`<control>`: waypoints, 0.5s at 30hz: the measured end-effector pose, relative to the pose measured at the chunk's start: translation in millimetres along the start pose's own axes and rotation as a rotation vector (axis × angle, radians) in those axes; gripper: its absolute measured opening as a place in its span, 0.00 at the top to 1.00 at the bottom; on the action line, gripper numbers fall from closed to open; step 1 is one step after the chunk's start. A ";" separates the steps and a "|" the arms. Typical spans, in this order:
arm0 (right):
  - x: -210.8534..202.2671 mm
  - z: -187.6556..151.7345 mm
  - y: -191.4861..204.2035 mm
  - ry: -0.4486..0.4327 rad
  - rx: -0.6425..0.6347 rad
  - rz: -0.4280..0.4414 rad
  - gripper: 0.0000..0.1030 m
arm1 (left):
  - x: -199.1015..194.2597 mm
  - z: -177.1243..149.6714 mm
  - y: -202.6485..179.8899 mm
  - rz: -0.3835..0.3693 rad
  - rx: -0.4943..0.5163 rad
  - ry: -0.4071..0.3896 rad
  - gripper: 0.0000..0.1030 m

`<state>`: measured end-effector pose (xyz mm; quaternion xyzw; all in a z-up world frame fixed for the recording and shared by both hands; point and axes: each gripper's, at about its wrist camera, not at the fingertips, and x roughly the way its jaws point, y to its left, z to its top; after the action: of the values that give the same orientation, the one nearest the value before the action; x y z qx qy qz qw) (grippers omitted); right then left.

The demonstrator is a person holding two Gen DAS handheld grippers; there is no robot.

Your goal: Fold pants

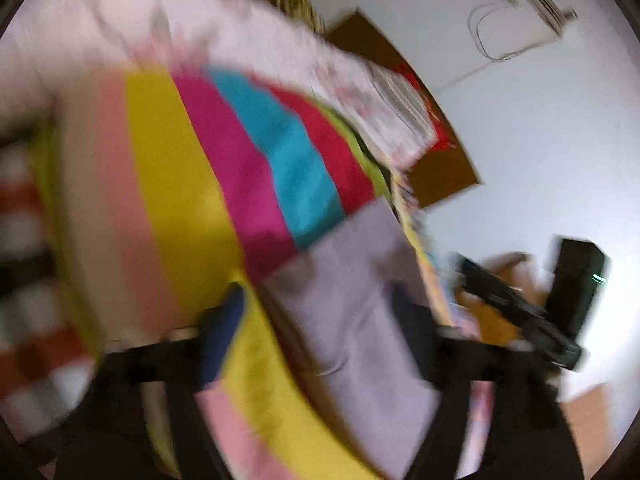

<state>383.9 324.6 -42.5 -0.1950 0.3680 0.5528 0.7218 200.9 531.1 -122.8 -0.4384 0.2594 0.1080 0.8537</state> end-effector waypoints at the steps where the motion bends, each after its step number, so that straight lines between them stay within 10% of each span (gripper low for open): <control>1: -15.4 -6.7 -4.5 -0.026 0.003 -0.038 0.38 | -9.5 -2.7 -8.9 0.026 0.058 -0.030 0.21; 5: -80.7 -70.4 -42.8 -0.042 0.111 -0.177 0.38 | -11.0 -17.7 -48.3 0.000 0.233 0.000 0.18; 15: -81.6 -190.9 -48.6 0.167 0.249 -0.130 0.41 | 82.6 -52.0 -107.5 0.088 0.472 0.238 0.09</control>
<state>359.8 124.6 -112.4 -0.1725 0.4790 0.4369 0.7416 296.7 422.0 -117.8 -0.2250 0.3946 0.0293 0.8904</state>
